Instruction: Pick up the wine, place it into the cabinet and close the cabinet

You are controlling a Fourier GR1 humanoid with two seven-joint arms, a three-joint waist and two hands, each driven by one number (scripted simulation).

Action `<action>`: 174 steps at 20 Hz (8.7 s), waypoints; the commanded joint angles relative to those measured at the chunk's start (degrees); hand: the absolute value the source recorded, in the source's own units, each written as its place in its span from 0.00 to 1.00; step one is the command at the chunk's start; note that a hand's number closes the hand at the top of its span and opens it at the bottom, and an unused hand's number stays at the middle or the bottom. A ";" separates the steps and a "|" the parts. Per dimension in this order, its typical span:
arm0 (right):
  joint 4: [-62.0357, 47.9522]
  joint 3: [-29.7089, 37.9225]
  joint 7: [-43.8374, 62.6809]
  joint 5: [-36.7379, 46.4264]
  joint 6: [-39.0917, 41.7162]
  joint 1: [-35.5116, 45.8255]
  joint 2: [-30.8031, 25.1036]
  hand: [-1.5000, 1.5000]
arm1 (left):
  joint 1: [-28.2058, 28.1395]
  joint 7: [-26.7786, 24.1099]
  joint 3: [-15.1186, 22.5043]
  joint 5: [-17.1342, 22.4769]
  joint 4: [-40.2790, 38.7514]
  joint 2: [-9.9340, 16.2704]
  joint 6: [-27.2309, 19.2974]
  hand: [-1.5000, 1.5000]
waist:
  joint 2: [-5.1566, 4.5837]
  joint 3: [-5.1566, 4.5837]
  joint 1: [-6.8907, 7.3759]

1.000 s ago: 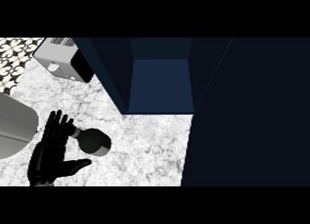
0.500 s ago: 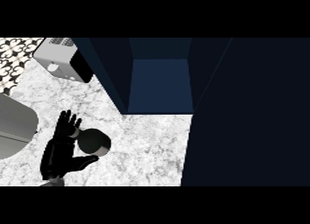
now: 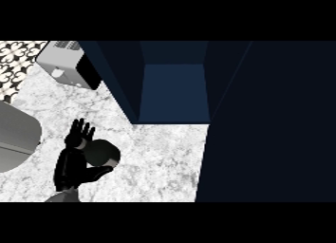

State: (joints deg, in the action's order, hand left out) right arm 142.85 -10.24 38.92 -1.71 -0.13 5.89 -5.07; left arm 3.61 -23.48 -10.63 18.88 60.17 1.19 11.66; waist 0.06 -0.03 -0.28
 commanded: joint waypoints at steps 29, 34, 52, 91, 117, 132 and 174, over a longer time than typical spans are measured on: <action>4.25 2.28 2.97 -2.24 0.32 0.75 0.08 0.00 | 1.71 -14.19 1.79 -10.24 7.52 9.72 -1.18 1.00 | 0.12 0.05 0.42; 4.79 4.94 3.87 -4.47 0.91 0.69 -0.97 0.00 | -1.17 -3.72 3.96 -3.83 20.27 8.10 3.71 1.00 | 0.16 0.08 0.49; 5.53 0.99 -3.09 -0.32 3.19 -7.32 1.83 0.00 | 5.60 25.94 14.26 -4.49 43.21 2.15 -6.95 1.00 | 0.06 0.05 -0.03; 6.11 4.72 1.38 -4.77 4.05 -3.26 1.60 0.00 | 30.23 17.10 37.35 0.07 20.19 -1.19 -48.68 1.00 | -0.11 0.02 -0.77; 6.78 2.87 4.49 -1.25 2.47 0.06 2.69 0.00 | 31.00 0.54 30.53 -0.02 1.80 -1.19 -43.29 1.00 | 0.00 -0.01 -0.07; 0.63 8.93 1.30 -7.22 4.75 3.27 0.80 0.00 | 47.88 -4.00 20.81 4.96 -24.85 -1.19 -35.21 1.00 | -0.43 0.02 -1.05; 0.97 3.60 -5.25 -5.47 8.19 -4.35 2.81 0.00 | 60.65 -21.73 6.19 9.07 -52.49 -0.21 -31.61 1.00 | -1.46 0.01 -3.37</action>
State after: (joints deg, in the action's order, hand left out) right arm 141.72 -8.70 33.20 -3.25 7.18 1.98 -1.31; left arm 66.19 -42.69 -4.08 28.39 8.90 0.20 -20.67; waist -1.09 0.12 -3.82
